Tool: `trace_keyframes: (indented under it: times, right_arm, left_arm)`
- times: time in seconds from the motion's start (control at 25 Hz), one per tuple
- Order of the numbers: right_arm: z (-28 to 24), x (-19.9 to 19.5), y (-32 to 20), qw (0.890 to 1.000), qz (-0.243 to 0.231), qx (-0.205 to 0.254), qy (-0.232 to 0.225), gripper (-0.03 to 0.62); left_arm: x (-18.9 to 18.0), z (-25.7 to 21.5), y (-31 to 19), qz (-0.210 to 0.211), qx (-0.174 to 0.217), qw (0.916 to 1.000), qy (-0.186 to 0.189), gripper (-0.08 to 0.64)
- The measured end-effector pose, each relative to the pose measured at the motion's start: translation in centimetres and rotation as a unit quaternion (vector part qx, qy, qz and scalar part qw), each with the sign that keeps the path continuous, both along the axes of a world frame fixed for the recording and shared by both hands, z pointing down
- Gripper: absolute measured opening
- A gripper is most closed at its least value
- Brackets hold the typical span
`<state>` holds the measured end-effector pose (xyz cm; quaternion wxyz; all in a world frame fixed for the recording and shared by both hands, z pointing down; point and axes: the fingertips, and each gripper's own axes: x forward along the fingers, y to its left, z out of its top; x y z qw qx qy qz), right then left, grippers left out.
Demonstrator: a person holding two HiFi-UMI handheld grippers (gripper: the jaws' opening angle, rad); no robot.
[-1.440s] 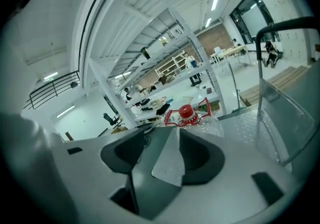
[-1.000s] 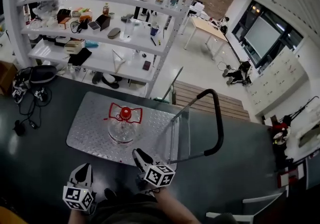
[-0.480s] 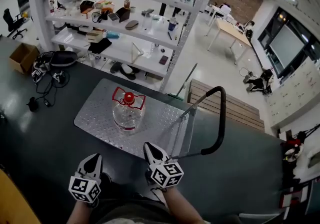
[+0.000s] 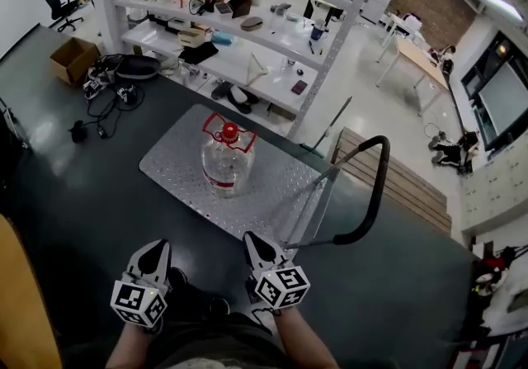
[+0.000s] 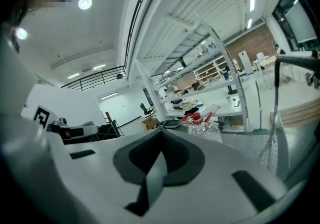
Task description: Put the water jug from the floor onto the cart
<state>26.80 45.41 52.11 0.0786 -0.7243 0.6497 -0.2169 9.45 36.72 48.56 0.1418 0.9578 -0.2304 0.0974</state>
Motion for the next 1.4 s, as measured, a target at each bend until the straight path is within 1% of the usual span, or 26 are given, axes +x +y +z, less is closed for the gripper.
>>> trace_keyframes:
  times: [0.12,0.2,0.32,0.44,0.6,0.72,0.88,1.0,1.12,1.4]
  right_arm:
    - [0.2,-1.2,0.7,1.000,-0.016,0.004,-0.002,-0.009]
    - [-0.1,-1.7,1.2,1.000,-0.020,0.009,-0.004,-0.009]
    - [-0.7,-2.4,1.8,0.999,-0.025,0.019,-0.013,-0.009]
    - [-1.4,-2.9,1.6,0.999,-0.030,0.026,-0.010,-0.009]
    - [-2.4,-3.6,1.2,0.999,-0.038,0.033,-0.005,-0.009]
    - [-2.5,-4.3,1.3,0.999,-0.044,0.032,0.005,-0.009]
    - [-2.4,-5.7,2.1,0.999,-0.041,0.026,0.024,-0.011]
    - [-2.1,-6.7,3.3,0.999,-0.035,0.014,0.037,-0.011]
    - [-2.2,-7.8,4.6,0.999,-0.028,0.007,0.038,-0.011]
    - [-2.7,-11.7,7.1,0.998,-0.023,0.004,0.051,-0.011]
  left_arm:
    - [-1.5,-0.5,0.9,-0.013,0.011,0.9998,-0.003,0.005]
    - [-2.3,-0.6,1.7,-0.020,0.007,0.9998,-0.002,0.005]
    - [-3.1,-0.8,2.8,-0.024,0.006,0.9997,-0.007,0.005]
    - [-3.7,-1.4,3.0,-0.025,0.011,0.9996,-0.007,0.005]
    - [-4.0,-2.4,3.3,-0.021,0.018,0.9996,-0.003,0.005]
    - [-4.1,-2.6,4.1,-0.015,0.021,0.9997,0.003,0.005]
    - [-5.0,-2.5,5.1,-0.006,0.025,0.9996,0.010,0.005]
    - [-6.2,-2.2,6.0,-0.006,0.019,0.9997,0.014,0.005]
    - [-7.7,-2.1,6.8,-0.006,0.014,0.9997,0.017,0.005]
    - [-12.4,-2.4,9.0,-0.015,0.012,0.9994,0.028,0.005]
